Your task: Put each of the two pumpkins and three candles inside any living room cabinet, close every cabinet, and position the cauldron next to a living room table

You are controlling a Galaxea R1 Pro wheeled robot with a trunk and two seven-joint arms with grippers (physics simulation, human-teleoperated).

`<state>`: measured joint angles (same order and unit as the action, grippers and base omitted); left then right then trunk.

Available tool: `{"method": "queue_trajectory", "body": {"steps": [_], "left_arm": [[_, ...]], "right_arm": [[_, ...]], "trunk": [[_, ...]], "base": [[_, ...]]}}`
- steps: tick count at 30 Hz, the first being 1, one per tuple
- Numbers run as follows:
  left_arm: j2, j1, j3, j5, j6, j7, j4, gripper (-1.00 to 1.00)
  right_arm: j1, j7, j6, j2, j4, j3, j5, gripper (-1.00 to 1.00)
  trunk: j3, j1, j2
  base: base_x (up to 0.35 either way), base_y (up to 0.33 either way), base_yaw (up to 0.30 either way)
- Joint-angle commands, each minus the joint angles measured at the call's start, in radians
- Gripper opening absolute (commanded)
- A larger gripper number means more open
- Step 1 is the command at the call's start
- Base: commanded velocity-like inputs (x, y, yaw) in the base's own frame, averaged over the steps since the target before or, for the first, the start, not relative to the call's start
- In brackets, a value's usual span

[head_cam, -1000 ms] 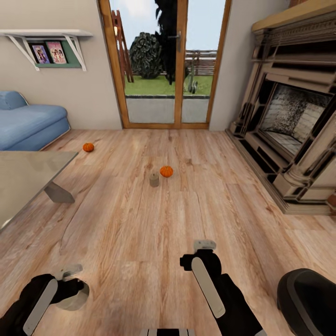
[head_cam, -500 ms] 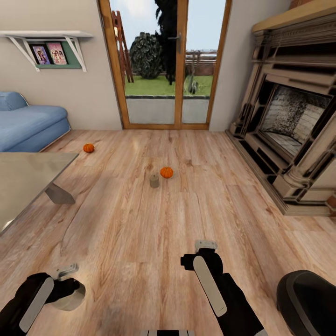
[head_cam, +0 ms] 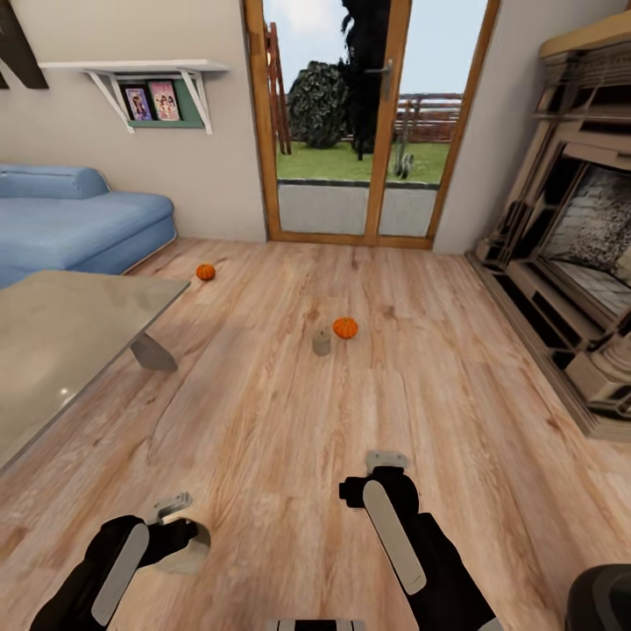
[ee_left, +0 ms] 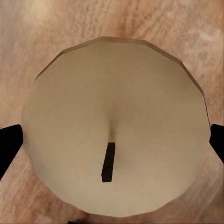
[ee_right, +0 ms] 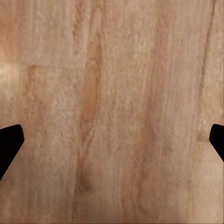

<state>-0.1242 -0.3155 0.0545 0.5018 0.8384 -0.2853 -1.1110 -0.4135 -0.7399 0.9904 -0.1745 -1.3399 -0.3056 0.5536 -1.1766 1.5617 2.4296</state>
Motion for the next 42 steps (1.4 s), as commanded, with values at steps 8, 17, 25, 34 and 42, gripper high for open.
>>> {"method": "queue_trajectory", "body": {"steps": [8,17,25,34,42], "left_arm": [[0.023,-0.001,-0.004,0.01,0.003,-0.01,-0.006,-1.0],[0.031,0.0,-0.022,0.009,0.002,-0.011,-0.003,-1.0],[0.03,-0.001,-0.063,0.009,0.001,-0.015,0.001,-1.0],[0.03,0.0,-0.064,0.01,-0.001,-0.014,0.002,-1.0],[0.031,0.0,-0.064,0.009,-0.005,-0.013,0.004,-1.0]], "right_arm": [[-0.001,-0.009,0.001,0.0,-0.001,-0.001,0.009,1.0],[-0.001,-0.01,-0.001,0.0,0.006,-0.001,0.009,1.0],[-0.001,-0.013,-0.002,0.0,0.007,-0.001,0.009,1.0],[-0.001,-0.012,-0.004,0.0,0.008,0.0,0.008,1.0],[-0.001,-0.012,-0.004,0.0,0.008,0.0,0.009,1.0]], "trunk": [[0.015,-0.019,-0.035],[0.043,-0.054,-0.098],[0.068,-0.084,-0.154],[0.093,-0.115,-0.21],[0.093,-0.115,-0.21]], "base": [[0.018,0.0,0.264],[0.0,0.0,0.019],[0.0,0.0,0.0],[0.0,0.0,0.0],[0.006,0.0,0.0]]}}
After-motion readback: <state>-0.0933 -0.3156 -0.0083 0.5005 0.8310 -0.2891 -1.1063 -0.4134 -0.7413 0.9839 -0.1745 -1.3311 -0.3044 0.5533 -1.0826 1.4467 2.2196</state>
